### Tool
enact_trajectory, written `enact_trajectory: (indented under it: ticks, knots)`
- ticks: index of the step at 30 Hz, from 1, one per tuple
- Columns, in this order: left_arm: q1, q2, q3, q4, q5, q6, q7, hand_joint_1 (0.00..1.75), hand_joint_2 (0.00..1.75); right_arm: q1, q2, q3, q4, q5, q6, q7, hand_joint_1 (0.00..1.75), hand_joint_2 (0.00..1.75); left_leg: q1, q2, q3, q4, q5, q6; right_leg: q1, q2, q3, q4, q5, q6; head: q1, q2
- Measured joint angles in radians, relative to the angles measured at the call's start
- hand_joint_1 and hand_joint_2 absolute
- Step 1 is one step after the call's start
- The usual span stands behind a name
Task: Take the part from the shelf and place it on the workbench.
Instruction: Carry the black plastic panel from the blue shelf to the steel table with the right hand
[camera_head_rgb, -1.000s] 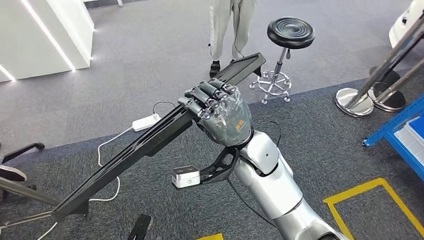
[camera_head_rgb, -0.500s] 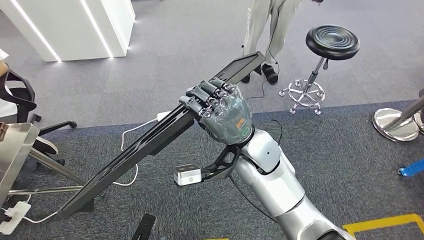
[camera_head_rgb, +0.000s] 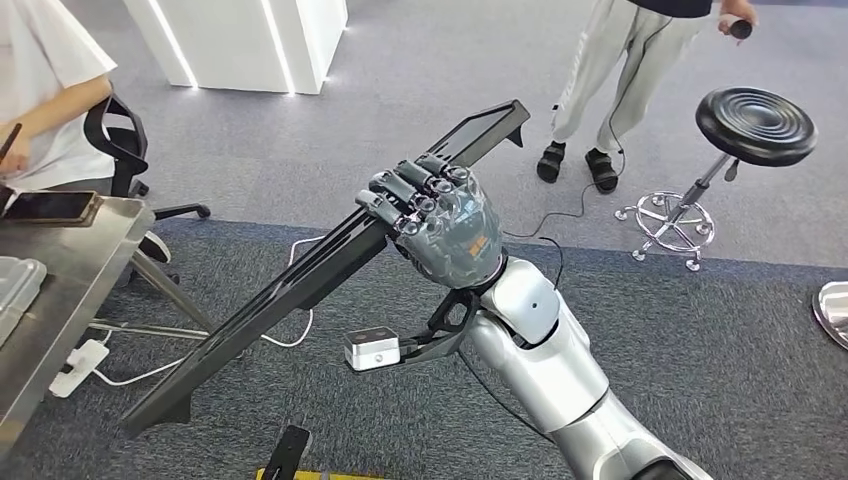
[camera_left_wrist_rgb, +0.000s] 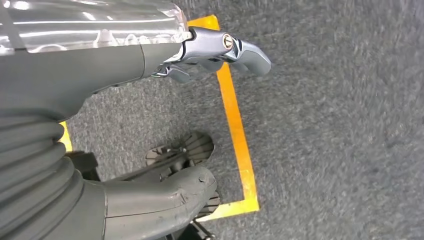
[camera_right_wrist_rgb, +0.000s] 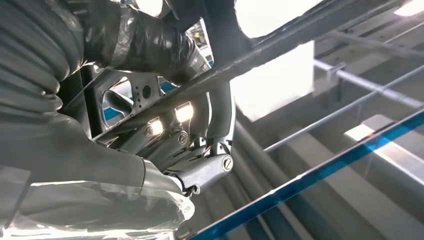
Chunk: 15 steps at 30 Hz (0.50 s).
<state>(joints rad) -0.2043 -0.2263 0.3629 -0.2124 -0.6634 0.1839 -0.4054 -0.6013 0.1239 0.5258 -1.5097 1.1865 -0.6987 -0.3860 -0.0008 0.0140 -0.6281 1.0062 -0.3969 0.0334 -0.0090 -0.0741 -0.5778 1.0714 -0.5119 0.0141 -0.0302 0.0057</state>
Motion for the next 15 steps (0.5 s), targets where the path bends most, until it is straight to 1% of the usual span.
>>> enact_trajectory:
  ticks: [1,2,3,4,5,6,7,8,9,10,11,12,13,14,15]
  knots:
    - [-0.001,0.000,0.000,0.000,0.000,0.000,0.000,0.00,1.75,0.000,-0.001,0.000,-0.001,0.000,0.000,0.000,1.75,1.75,0.003,-0.010,0.004,-0.005,0.002,0.005,-0.002,0.029,-0.022,0.047,-0.025,0.002,0.000,0.000]
    - [-0.002,-0.001,0.000,0.000,0.000,0.000,0.000,0.00,1.75,0.001,-0.002,0.001,-0.002,-0.001,0.000,0.000,1.75,1.75,0.002,-0.021,0.005,-0.005,0.002,0.008,-0.003,0.054,-0.056,0.113,-0.055,0.004,0.000,0.000]
    - [-0.003,-0.001,0.000,0.000,0.000,0.000,0.000,0.00,1.75,0.004,-0.004,0.001,-0.003,-0.001,0.000,0.000,1.75,1.75,0.001,-0.033,0.006,-0.005,0.002,0.010,-0.003,0.067,-0.095,0.182,-0.081,0.005,0.000,0.000]
    - [-0.003,-0.001,0.000,0.000,0.000,0.000,0.001,0.00,1.75,0.007,-0.006,0.001,-0.003,-0.001,0.000,-0.001,1.75,1.75,0.001,-0.047,0.006,-0.004,0.001,0.011,-0.003,0.071,-0.128,0.233,-0.092,0.006,0.001,0.000]
    - [-0.003,-0.001,0.000,0.000,0.000,0.000,0.001,0.00,1.75,0.010,-0.008,0.001,-0.003,-0.001,0.000,-0.001,1.75,1.75,0.000,-0.061,0.006,-0.001,-0.001,0.012,-0.004,0.073,-0.145,0.250,-0.082,0.007,0.000,0.000]
    - [-0.002,-0.001,0.000,0.000,0.000,0.000,0.002,0.00,1.75,0.012,-0.009,0.001,-0.003,-0.001,0.000,-0.002,1.75,1.75,0.001,-0.076,0.007,0.002,-0.003,0.011,-0.005,0.075,-0.143,0.227,-0.051,0.007,0.000,0.000]
    - [-0.002,-0.001,0.001,0.000,0.000,0.001,0.002,0.00,1.75,0.012,-0.010,0.001,-0.003,-0.001,0.000,-0.003,1.75,1.75,0.001,-0.091,0.007,0.007,-0.006,0.009,-0.007,0.084,-0.124,0.172,-0.008,0.007,0.001,0.000]
    - [-0.002,-0.001,0.001,0.000,0.000,0.001,0.002,0.00,1.75,0.012,-0.010,0.001,-0.003,-0.001,0.000,-0.005,1.75,1.75,0.002,-0.105,0.005,0.013,-0.010,0.005,-0.010,0.109,-0.099,0.106,0.031,0.005,0.000,0.000]
    - [-0.003,-0.001,0.001,0.000,0.000,0.002,0.003,0.00,1.75,0.012,-0.010,0.001,-0.004,-0.002,0.000,-0.008,1.75,1.75,0.002,-0.118,0.001,0.022,-0.014,0.001,-0.014,0.136,-0.077,0.046,0.056,0.005,0.000,0.000]
    - [-0.004,0.000,0.002,0.000,0.000,0.003,0.004,0.00,1.75,0.013,-0.010,0.001,-0.005,-0.002,0.000,-0.011,1.75,1.75,0.004,-0.130,-0.005,0.028,-0.017,-0.005,-0.016,0.158,-0.063,0.009,0.066,0.004,0.000,0.000]
    - [-0.005,0.000,0.003,0.000,-0.001,0.003,0.004,0.00,1.75,0.013,-0.010,0.001,-0.005,-0.002,0.000,-0.014,1.75,1.75,0.006,-0.142,-0.011,0.031,-0.018,-0.011,-0.016,0.171,-0.056,-0.007,0.065,0.003,0.001,0.000]
    - [-0.005,0.001,0.004,0.000,-0.001,0.004,0.004,0.00,1.75,0.014,-0.010,0.001,-0.006,-0.002,0.000,-0.016,1.75,1.75,0.008,-0.154,-0.015,0.032,-0.017,-0.018,-0.014,0.164,-0.053,-0.013,0.063,0.000,0.001,0.000]
    - [-0.003,0.002,0.005,0.000,-0.002,0.004,0.005,0.00,1.75,0.014,-0.009,0.001,-0.007,-0.002,0.000,-0.018,1.75,1.75,0.011,-0.160,-0.018,0.031,-0.016,-0.024,-0.013,0.151,-0.050,-0.016,0.064,-0.004,0.001,0.000]
    - [-0.002,0.003,0.005,0.000,-0.002,0.005,0.005,0.00,1.75,0.014,-0.008,0.001,-0.008,-0.002,0.000,-0.020,1.75,1.75,0.010,-0.145,-0.021,0.038,-0.021,-0.030,-0.013,0.138,-0.044,-0.022,0.065,-0.010,0.000,0.000]
    - [-0.001,0.004,0.006,0.000,-0.003,0.005,0.006,0.00,1.75,0.013,-0.007,0.001,-0.010,-0.002,0.000,-0.020,1.75,1.75,0.009,-0.118,-0.032,0.061,-0.034,-0.035,-0.013,0.123,-0.037,-0.028,0.066,-0.016,0.000,0.000]
